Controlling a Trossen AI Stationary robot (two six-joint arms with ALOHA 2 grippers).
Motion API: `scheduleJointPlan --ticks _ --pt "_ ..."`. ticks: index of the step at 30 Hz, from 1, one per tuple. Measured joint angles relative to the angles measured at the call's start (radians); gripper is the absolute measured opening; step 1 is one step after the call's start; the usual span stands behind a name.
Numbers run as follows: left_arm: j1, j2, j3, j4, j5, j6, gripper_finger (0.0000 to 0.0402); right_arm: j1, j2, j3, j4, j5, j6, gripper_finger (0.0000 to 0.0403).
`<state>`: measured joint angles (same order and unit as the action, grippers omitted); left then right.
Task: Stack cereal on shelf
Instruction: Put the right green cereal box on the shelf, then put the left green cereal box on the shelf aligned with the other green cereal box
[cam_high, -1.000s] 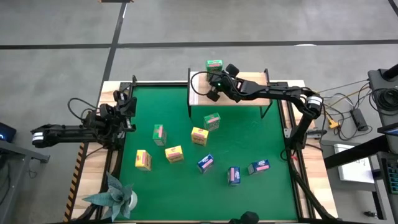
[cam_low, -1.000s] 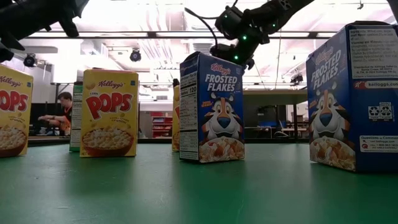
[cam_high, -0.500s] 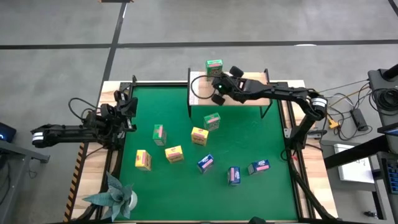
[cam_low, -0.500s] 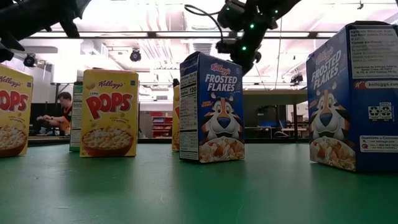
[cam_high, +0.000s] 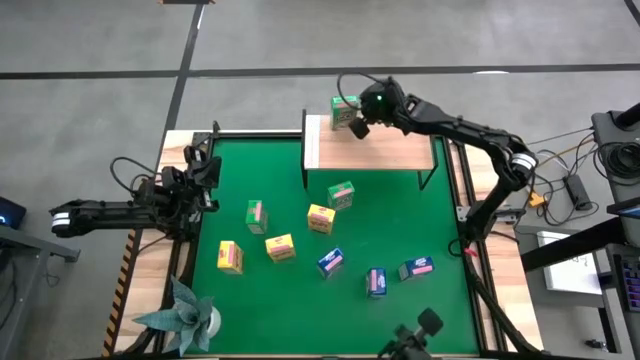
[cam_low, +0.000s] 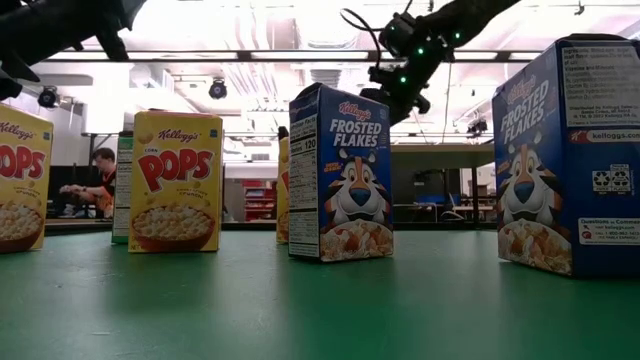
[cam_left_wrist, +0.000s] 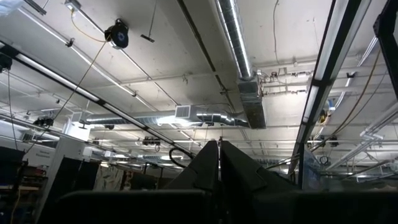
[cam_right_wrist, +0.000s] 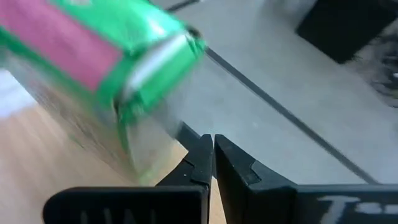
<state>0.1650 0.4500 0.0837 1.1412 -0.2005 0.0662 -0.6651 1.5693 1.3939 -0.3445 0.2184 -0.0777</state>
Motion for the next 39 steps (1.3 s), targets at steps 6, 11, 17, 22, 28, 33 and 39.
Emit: scheduleJointPlan --ticks 6,11,17,22,28,33,39 --pt "0.000 0.000 0.000 0.000 0.000 0.000 0.0000 0.008 0.003 0.000 0.046 -0.060 0.015 0.0009" --pt "0.000 0.000 0.000 0.001 0.000 0.000 0.0000 0.017 0.003 0.000 0.044 -0.062 0.026 0.0009" --pt "0.000 0.000 0.000 0.003 0.000 0.000 0.0000 0.040 0.004 0.000 0.046 -0.062 0.042 0.0009" --pt "0.000 0.000 0.000 0.003 0.000 0.000 0.0000 0.048 0.004 0.000 0.047 -0.061 0.047 0.0009" --pt "0.000 0.000 0.000 0.003 0.000 0.000 0.0000 0.049 -0.003 0.007 0.013 -0.033 0.044 0.0009" --pt "0.000 0.000 0.000 0.002 0.000 0.000 0.0000 0.081 -0.061 -0.004 -0.027 -0.031 0.052 0.0009" --pt "0.000 0.009 0.000 -0.008 0.000 -0.037 0.0000 0.191 -0.147 -0.092 -0.032 -0.032 0.047 0.0009"
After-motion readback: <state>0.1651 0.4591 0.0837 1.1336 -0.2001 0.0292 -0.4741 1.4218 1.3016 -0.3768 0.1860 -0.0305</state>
